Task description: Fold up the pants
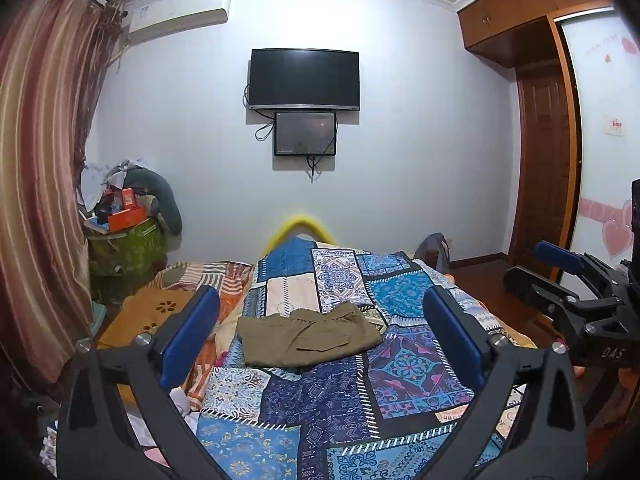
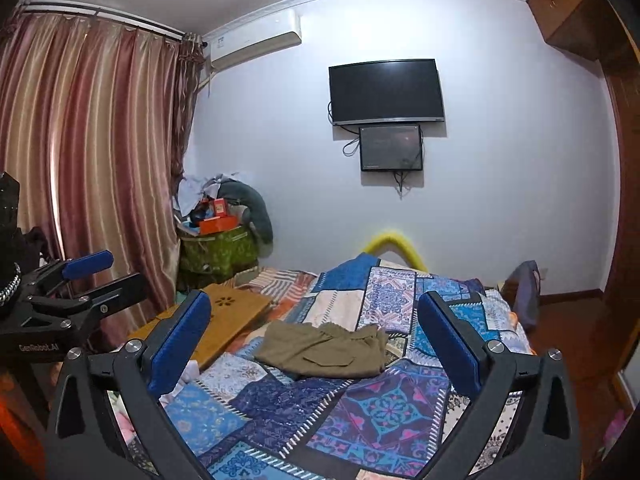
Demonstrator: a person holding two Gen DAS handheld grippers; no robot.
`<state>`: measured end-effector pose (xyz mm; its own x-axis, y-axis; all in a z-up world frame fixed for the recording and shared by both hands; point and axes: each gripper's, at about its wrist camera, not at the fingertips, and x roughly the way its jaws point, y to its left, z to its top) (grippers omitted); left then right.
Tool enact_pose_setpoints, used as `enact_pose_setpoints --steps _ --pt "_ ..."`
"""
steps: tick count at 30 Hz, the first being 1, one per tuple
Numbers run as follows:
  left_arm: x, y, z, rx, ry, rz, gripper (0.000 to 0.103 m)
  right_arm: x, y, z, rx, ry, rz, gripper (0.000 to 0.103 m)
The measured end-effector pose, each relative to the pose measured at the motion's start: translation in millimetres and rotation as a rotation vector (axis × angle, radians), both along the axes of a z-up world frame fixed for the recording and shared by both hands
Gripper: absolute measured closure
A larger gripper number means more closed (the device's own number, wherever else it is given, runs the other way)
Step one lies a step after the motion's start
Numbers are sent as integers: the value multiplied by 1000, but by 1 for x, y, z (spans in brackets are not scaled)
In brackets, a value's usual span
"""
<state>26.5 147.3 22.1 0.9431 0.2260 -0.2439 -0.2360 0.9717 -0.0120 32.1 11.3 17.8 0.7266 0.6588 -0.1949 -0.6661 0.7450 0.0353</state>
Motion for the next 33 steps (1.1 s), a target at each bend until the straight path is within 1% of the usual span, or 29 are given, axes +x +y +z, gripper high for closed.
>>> enact_pose_setpoints --steps 5,20,33 --pt "2 2 -1 -1 4 9 0 -1 -2 0 -1 5 -2 0" --pt "4 -1 -7 -2 9 -6 0 0 -1 -1 -14 15 -8 0" --pt "5 1 -8 -25 18 -8 0 1 -2 -2 -14 23 -10 0"
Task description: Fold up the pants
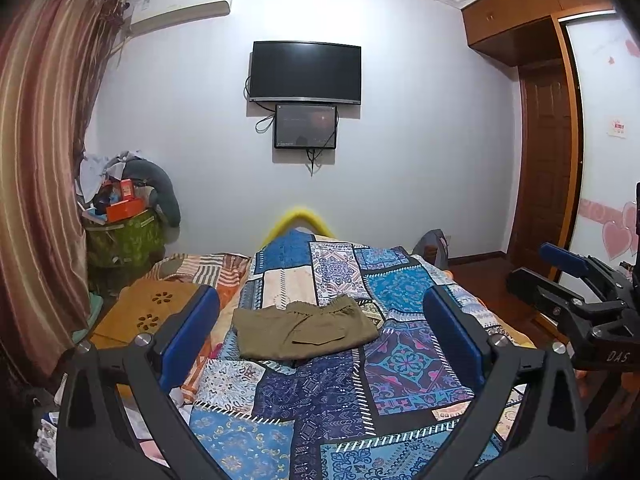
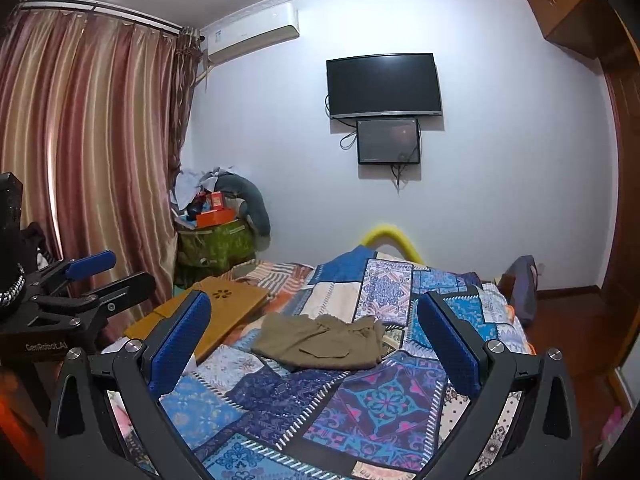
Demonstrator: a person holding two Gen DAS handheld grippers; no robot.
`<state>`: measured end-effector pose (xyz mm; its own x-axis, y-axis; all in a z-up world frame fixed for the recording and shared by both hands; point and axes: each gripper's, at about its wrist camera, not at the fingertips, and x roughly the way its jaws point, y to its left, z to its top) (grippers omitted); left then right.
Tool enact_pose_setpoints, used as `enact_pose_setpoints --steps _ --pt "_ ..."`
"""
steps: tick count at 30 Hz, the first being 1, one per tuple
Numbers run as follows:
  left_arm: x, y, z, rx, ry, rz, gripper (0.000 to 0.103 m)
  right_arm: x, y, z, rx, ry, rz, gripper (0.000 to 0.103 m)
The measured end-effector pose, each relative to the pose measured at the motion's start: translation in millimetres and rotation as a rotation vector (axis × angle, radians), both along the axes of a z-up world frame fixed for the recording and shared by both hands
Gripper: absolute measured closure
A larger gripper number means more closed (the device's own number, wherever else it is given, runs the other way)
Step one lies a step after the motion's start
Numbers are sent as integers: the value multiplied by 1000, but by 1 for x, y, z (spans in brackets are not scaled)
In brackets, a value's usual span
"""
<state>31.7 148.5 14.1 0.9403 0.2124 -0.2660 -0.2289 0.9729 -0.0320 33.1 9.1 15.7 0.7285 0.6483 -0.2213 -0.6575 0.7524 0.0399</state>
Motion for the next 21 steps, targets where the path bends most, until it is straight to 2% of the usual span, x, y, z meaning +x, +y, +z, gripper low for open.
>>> enact_pose_setpoints --steps 21 --pt "0 4 -2 -17 1 -6 0 3 0 -2 1 6 -3 0"
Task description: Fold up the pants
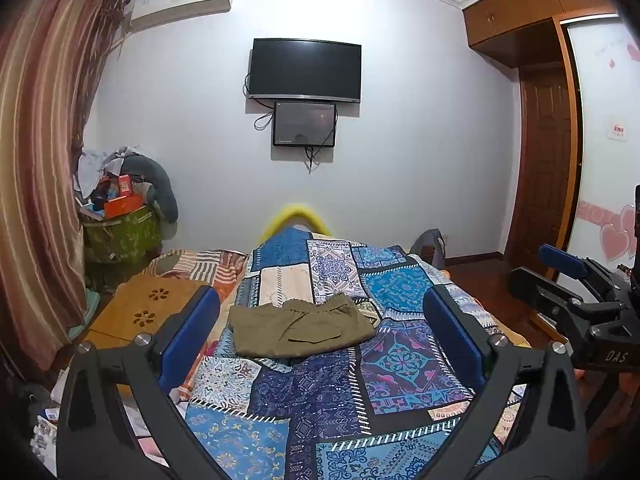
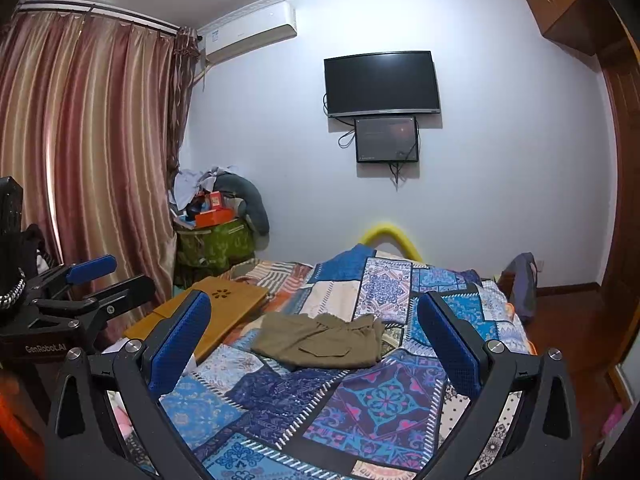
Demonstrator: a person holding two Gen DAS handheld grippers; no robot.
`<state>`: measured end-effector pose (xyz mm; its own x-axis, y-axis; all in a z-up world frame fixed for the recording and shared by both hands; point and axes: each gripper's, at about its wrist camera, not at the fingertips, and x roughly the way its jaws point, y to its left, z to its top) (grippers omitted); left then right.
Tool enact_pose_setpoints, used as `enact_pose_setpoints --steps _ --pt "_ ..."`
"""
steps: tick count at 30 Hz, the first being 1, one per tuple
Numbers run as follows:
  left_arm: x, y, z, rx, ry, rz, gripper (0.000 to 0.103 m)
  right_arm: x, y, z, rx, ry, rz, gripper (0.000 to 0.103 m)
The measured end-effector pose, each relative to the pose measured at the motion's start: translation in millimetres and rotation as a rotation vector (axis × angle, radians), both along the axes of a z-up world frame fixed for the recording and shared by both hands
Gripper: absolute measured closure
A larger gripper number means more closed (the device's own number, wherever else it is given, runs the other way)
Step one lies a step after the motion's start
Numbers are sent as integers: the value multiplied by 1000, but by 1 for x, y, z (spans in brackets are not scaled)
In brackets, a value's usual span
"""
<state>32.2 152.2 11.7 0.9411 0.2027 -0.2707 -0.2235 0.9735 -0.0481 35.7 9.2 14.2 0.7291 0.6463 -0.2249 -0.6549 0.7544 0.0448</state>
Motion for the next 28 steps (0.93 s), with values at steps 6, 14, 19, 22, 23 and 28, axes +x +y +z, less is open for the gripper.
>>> enact_pose_setpoints --steps 6,14,19,22,23,28 --pt "1 0 1 -2 -2 -10 0 0 0 0 3 8 -1 0" --pt "2 0 -2 -12 10 -33 0 -1 -1 0 5 4 -1 0" --pt "3 1 -1 -9 14 -35 0 1 -4 -1 5 7 -6 0" --pt "3 0 -2 -9 16 -40 0 3 -5 -2 7 13 -7 0" --pt "3 0 -2 -9 17 -42 0 3 -5 -2 8 13 -8 0" --pt "3 -1 -2 -3 18 -47 0 4 -7 -3 14 16 -6 0"
